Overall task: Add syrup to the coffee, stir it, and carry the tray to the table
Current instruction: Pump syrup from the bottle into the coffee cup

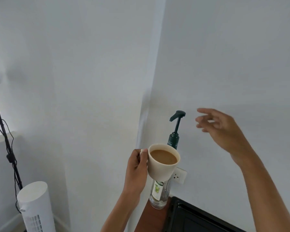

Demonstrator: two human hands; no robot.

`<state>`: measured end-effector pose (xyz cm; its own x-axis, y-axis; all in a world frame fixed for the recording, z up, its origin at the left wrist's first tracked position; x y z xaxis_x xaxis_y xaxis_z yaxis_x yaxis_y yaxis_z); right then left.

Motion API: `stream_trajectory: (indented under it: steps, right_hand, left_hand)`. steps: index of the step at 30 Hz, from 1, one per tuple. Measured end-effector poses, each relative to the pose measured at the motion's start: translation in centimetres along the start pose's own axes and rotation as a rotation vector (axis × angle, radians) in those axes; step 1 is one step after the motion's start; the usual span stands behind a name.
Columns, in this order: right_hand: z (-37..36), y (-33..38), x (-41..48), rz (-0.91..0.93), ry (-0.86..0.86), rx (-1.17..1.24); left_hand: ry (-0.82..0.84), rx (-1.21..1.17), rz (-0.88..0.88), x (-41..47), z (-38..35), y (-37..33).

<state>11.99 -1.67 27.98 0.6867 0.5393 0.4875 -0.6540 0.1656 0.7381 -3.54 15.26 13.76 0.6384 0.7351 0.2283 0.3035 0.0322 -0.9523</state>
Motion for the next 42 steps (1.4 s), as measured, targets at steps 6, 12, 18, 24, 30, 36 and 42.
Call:
stream_trajectory:
  steps: [6,12,18,24,30,36,42]
  right_hand:
    - [-3.6,2.8,5.4,0.074,0.106,-0.352]
    - [-6.1,2.0,6.6,-0.014,0.225,-0.290]
    - [-7.0,1.4,7.4,-0.036,0.272,-0.167]
    - [-7.2,0.9,7.6,-0.037,0.275,-0.120]
    - [-7.3,0.9,7.6,-0.008,0.286,-0.103]
    - [-7.4,0.8,7.5,-0.005,0.278,-0.107]
    - [-7.5,0.7,7.4,-0.007,0.282,-0.049]
  left_hand:
    - [-0.006,0.005,0.009,1.2,0.1,-0.6]
    - [-0.009,0.009,0.009,2.3,-0.1,-1.7]
    - [-0.016,-0.008,0.008,3.2,-0.6,-2.8]
    - [-0.007,-0.038,-0.002,4.0,-1.0,-4.2]
    - [-0.012,-0.067,-0.009,4.4,-1.2,-4.7]
    - [-0.012,-0.071,-0.011,4.4,-1.6,-5.0]
    - [-0.019,-0.078,-0.022,4.4,-1.7,-5.4]
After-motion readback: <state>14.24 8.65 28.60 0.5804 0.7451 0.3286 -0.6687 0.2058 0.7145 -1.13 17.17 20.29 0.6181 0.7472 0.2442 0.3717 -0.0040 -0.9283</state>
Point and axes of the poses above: each hand's wrist, its own x-axis towards the middle knuckle, its own z-axis out of the back of the hand, y = z × x, the point moved 2 cm from there along x, towards the middle knuckle, and after that the axes turned 2 degrees about y, right-handed, at the moved point
